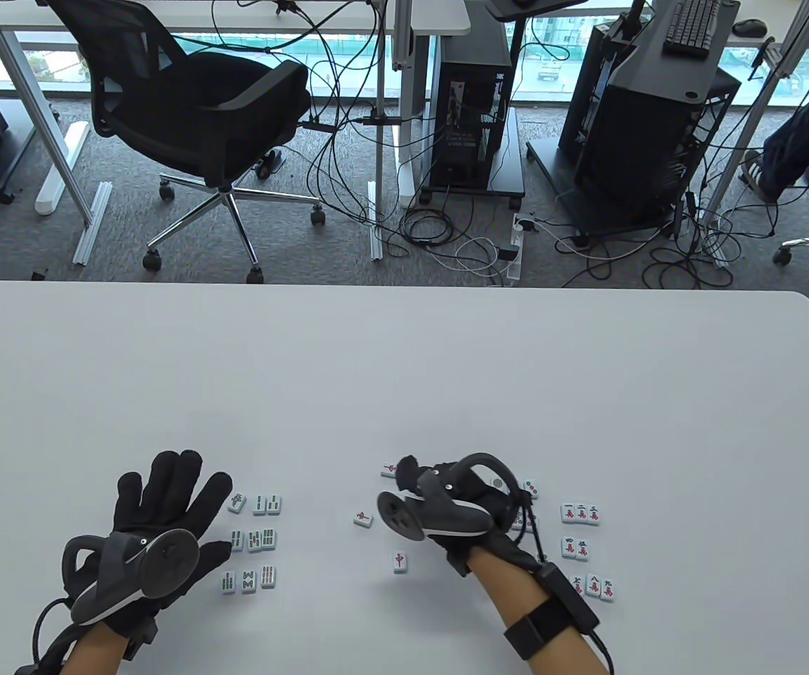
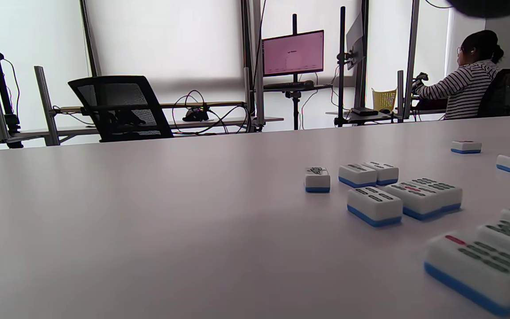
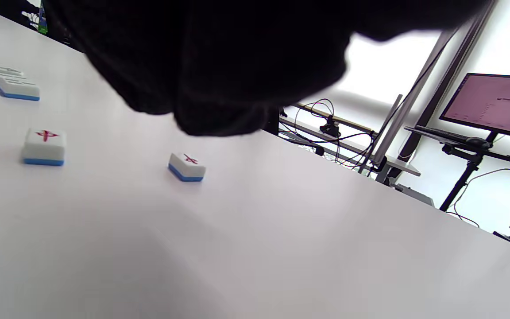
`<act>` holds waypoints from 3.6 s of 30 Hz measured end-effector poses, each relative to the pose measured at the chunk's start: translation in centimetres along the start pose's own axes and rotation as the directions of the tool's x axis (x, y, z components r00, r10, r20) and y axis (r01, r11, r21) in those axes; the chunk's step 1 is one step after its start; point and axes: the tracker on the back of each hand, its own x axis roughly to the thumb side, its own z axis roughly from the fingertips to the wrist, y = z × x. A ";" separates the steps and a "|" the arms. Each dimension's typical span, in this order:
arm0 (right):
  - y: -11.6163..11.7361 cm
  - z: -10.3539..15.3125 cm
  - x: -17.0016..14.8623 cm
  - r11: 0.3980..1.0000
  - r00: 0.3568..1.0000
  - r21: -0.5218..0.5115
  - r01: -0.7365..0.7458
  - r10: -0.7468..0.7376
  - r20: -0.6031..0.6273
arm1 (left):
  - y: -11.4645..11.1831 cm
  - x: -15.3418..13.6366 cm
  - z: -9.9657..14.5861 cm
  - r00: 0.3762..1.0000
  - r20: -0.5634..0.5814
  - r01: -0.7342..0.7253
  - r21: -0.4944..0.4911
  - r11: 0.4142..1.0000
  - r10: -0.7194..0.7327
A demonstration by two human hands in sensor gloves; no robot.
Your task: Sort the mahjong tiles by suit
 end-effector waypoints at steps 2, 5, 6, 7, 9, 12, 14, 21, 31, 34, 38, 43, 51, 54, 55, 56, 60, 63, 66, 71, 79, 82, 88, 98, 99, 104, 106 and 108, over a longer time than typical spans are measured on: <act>0.0 2.3 -2.5 1.000 0.997 0.006 0.020 -0.019 -0.068 | 0.0 0.1 0.0 1.000 0.002 0.001 0.000 1.000 -0.001; 0.3 5.8 -7.0 0.994 0.974 0.015 0.105 -0.100 -0.205 | -0.3 0.1 -0.1 1.000 -0.004 0.004 -0.016 1.000 -0.004; 0.5 7.1 -8.3 0.990 0.961 0.023 0.139 -0.129 -0.245 | -0.4 0.0 -0.1 1.000 -0.006 0.008 -0.020 1.000 -0.008; 0.8 8.3 -9.6 0.987 0.947 0.035 0.160 -0.143 -0.287 | -0.4 0.0 -0.1 1.000 -0.009 0.010 -0.023 1.000 -0.010; 1.6 10.3 -11.2 0.986 0.934 0.071 0.150 -0.118 -0.337 | -0.4 0.0 -0.1 1.000 -0.013 0.009 -0.024 1.000 -0.010; 3.2 12.7 -12.5 0.983 0.923 0.143 0.117 -0.055 -0.380 | -0.4 -0.1 -0.1 1.000 -0.019 0.008 -0.021 1.000 -0.008; 4.8 13.9 -13.0 0.967 0.918 0.205 0.152 -0.061 -0.393 | -0.4 -0.2 -0.1 1.000 -0.024 0.009 -0.024 1.000 -0.010; 7.6 14.5 -13.1 0.943 0.922 0.301 0.141 -0.015 -0.386 | -0.4 0.0 -0.1 0.999 -0.035 0.019 -0.036 0.999 -0.020; 8.3 13.8 -12.1 0.940 0.938 0.329 0.093 0.029 -0.346 | -0.4 -0.1 -0.1 0.999 -0.037 0.020 -0.045 0.999 -0.022; 8.2 13.8 -12.1 0.940 0.937 0.329 0.093 0.029 -0.347 | -0.4 -0.1 -0.1 0.999 -0.037 0.019 -0.043 0.999 -0.020; 6.9 14.3 -12.4 0.957 0.926 0.271 0.109 0.001 -0.377 | -0.4 -0.1 -0.1 0.999 -0.036 0.022 -0.045 0.999 -0.024; 4.1 15.0 -12.8 0.988 0.902 0.048 0.146 -0.113 -0.416 | -0.4 -0.2 -0.1 0.999 -0.035 0.012 -0.046 0.999 -0.014; 0.4 15.8 -11.8 0.939 0.900 -0.278 0.200 -0.289 -0.328 | -0.4 -0.1 -0.1 0.998 -0.046 0.031 -0.051 0.998 -0.033; 0.4 15.9 -11.0 0.946 0.923 -0.281 0.160 -0.244 -0.296 | -0.3 -0.1 -0.1 0.998 -0.047 0.037 -0.050 0.998 -0.039; 0.6 15.9 -10.7 0.953 0.932 -0.272 0.132 -0.212 -0.293 | -0.4 -0.1 -0.1 0.998 -0.048 0.038 -0.051 0.998 -0.041; 0.8 15.8 -10.5 0.957 0.939 -0.270 0.106 -0.186 -0.291 | -0.4 -0.1 -0.1 0.998 -0.048 0.038 -0.054 0.998 -0.041; 2.3 15.6 -10.1 0.965 0.944 -0.246 0.094 -0.165 -0.287 | -0.5 -0.2 -0.1 0.998 -0.050 0.040 -0.061 0.997 -0.043; 3.3 15.4 -10.0 0.966 0.943 -0.235 0.109 -0.175 -0.283 | -0.4 -0.2 -0.1 0.997 -0.055 0.042 -0.062 0.997 -0.046; 3.8 15.3 -10.0 0.968 0.945 -0.232 0.096 -0.161 -0.283 | -0.4 -0.2 -0.1 0.997 -0.059 0.043 -0.058 0.997 -0.047; 3.8 15.5 -10.1 0.970 0.942 -0.228 0.083 -0.151 -0.299 | -0.3 -0.1 -0.2 0.997 -0.055 0.054 -0.054 0.997 -0.057; 3.2 16.1 -10.4 0.964 0.936 -0.249 0.090 -0.167 -0.310 | 1.2 0.9 -0.6 0.999 -0.050 0.018 0.022 1.000 -0.017; 2.8 16.2 -10.4 0.958 0.933 -0.269 0.099 -0.183 -0.310 | 2.4 2.2 -1.3 1.000 -0.018 -0.022 0.059 0.998 0.023; 2.1 16.5 -10.2 0.947 0.934 -0.303 0.111 -0.203 -0.294 | 4.5 8.0 -4.5 0.996 0.093 -0.011 0.076 0.997 0.004; 2.2 16.7 -10.2 0.945 0.935 -0.303 0.127 -0.216 -0.282 | 2.5 16.9 -10.4 0.970 0.121 0.214 -0.024 0.977 -0.210; 2.2 16.7 -10.2 0.944 0.935 -0.303 0.129 -0.217 -0.280 | 2.2 17.3 -10.7 0.968 0.114 0.230 -0.051 0.972 -0.223; 2.3 16.7 -10.2 0.943 0.936 -0.301 0.140 -0.225 -0.270 | 0.0 18.8 -12.0 0.947 0.074 0.320 -0.197 0.927 -0.312; 2.3 16.7 -10.2 0.944 0.937 -0.299 0.141 -0.224 -0.267 | -0.8 19.2 -12.2 0.947 0.078 0.322 -0.251 0.913 -0.313; 2.3 16.7 -10.2 0.947 0.938 -0.294 0.133 -0.216 -0.270 | -1.6 19.6 -12.5 0.945 0.082 0.325 -0.306 0.895 -0.315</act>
